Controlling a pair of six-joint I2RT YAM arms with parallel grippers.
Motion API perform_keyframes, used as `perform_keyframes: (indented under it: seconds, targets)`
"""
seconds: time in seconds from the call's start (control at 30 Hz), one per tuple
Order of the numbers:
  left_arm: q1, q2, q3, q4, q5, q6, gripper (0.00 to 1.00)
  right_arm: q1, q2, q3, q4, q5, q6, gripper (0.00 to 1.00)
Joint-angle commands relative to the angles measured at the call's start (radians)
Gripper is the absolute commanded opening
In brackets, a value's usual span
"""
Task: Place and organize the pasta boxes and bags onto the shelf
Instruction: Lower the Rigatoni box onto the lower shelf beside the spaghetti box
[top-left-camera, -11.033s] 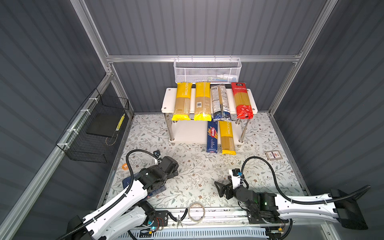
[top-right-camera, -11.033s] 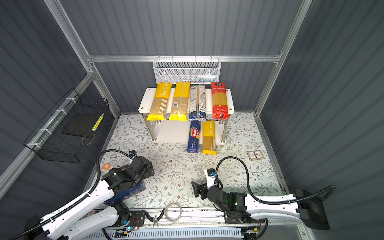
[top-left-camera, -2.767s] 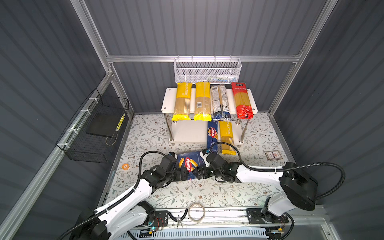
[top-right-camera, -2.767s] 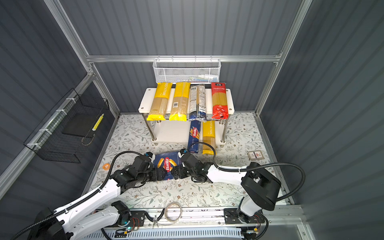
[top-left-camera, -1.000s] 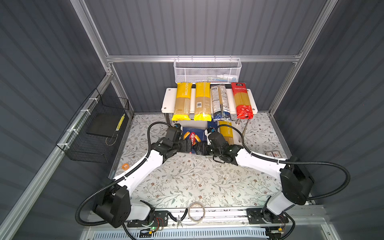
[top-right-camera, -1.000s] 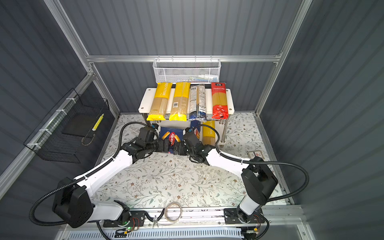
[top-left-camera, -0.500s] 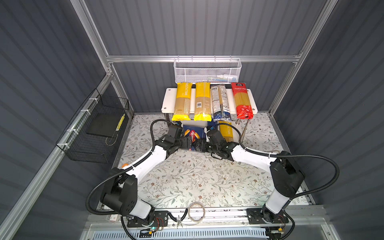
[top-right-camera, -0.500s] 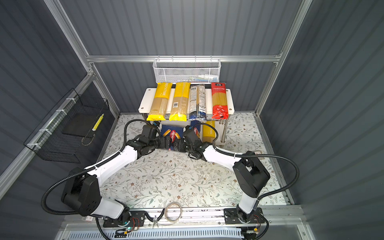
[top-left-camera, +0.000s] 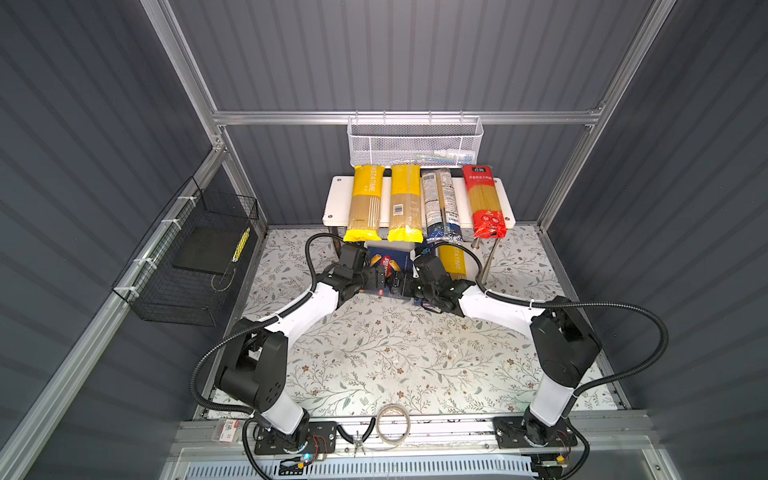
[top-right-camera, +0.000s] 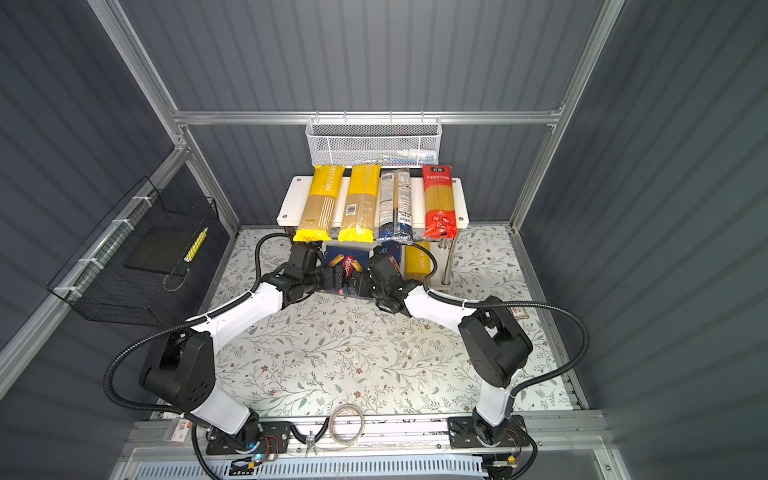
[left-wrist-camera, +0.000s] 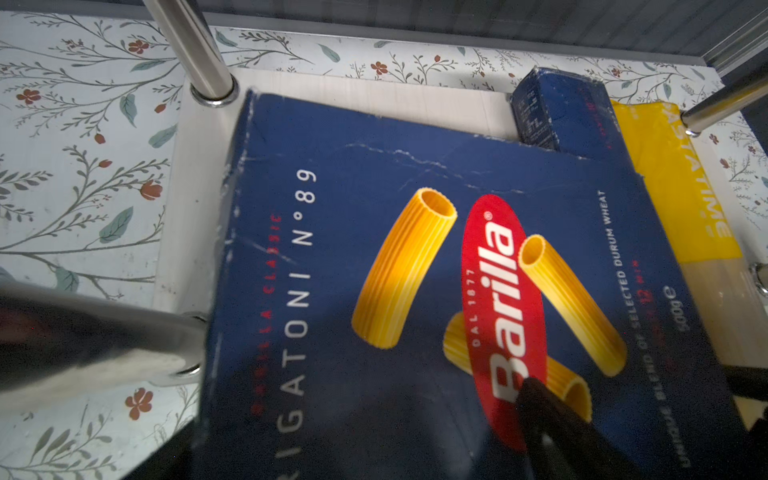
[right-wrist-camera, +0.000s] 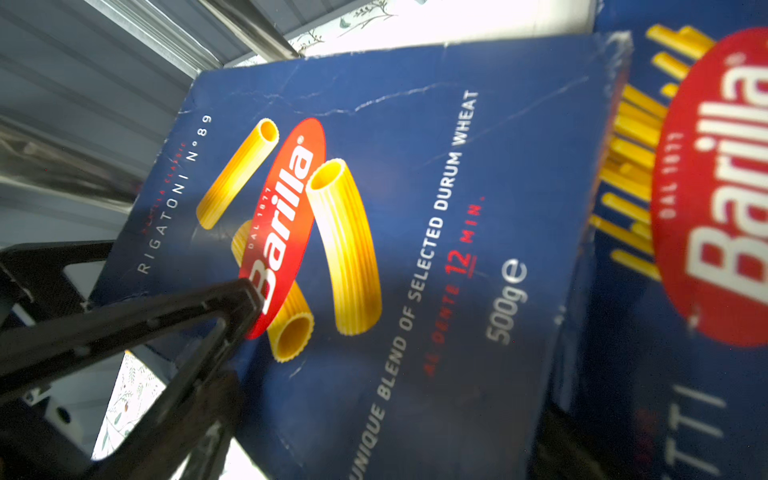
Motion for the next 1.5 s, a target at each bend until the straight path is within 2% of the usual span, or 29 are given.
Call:
perform_keyframes:
  seconds: [0.0, 0.47, 0.8, 1.03, 1.2, 1.47]
  targets:
    - [-0.031, 0.034, 0.053, 0.047, 0.091, 0.054, 1.00, 0.028, -0.010, 0.082, 0.215, -0.110, -0.016, 0.99]
    - [-0.014, 0.104, 0.097, -0.005, 0.054, 0.079, 1.00, 0.013, -0.004, 0.091, 0.195, -0.109, -0.022, 0.99]
    - [-0.014, 0.050, 0.093, -0.070, -0.038, 0.124, 1.00, 0.014, -0.034, 0.078, 0.133, -0.066, -0.054, 0.99]
    - [-0.014, 0.032, 0.076, -0.087, -0.088, 0.141, 1.00, 0.016, -0.096, 0.020, 0.108, 0.008, -0.078, 0.99]
    - [-0.012, 0.018, 0.059, -0.098, -0.086, 0.150, 1.00, 0.018, -0.111, -0.010, 0.106, 0.002, -0.070, 0.99]
    - [-0.012, -0.046, 0.024, -0.108, -0.146, 0.154, 1.00, 0.031, -0.203, -0.101, 0.094, 0.008, -0.081, 0.99]
